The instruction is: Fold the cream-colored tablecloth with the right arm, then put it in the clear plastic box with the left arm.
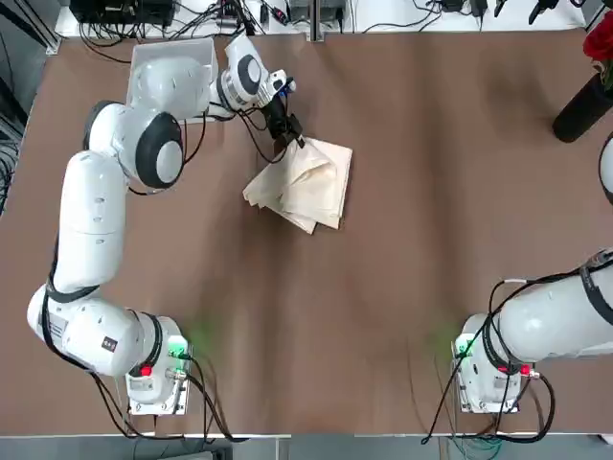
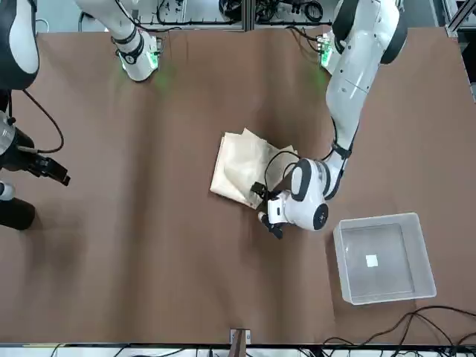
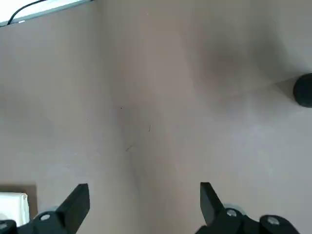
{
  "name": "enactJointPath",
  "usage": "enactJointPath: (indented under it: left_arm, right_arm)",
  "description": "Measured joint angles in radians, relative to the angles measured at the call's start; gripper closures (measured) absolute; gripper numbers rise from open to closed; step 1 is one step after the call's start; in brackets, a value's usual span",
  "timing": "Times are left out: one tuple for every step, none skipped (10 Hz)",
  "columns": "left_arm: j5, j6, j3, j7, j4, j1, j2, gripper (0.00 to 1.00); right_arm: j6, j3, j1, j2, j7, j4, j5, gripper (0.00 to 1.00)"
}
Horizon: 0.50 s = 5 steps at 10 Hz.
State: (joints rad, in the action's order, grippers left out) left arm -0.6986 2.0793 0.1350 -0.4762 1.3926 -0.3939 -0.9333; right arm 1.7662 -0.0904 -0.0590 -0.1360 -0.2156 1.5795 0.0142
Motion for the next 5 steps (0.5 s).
enactJointPath:
  left_arm:
    - [-0.003, 0.009, 0.001, 0.017, -0.001, -0.01, -0.003, 0.0]
    - [-0.007, 0.01, 0.004, 0.041, -0.001, -0.022, -0.004, 0.0]
    - [-0.015, 0.019, 0.008, 0.061, -0.001, -0.036, -0.005, 0.0]
    - [-0.02, 0.033, 0.016, 0.083, -0.001, -0.045, -0.007, 0.0]
    - [-0.02, 0.043, 0.025, 0.1, -0.001, -0.05, -0.008, 0.0]
  right_arm:
    - [0.0, 0.0, 0.0, 0.0, 0.0, 0.0, 0.0, 0.0]
    - [0.0, 0.0, 0.0, 0.0, 0.0, 0.0, 0.0, 0.0]
    - [0.0, 0.0, 0.0, 0.0, 0.0, 0.0, 0.0, 0.0]
    - [0.0, 0.0, 0.0, 0.0, 0.0, 0.0, 0.0, 0.0]
    - [0.0, 0.0, 0.0, 0.0, 0.0, 0.0, 0.0, 0.0]
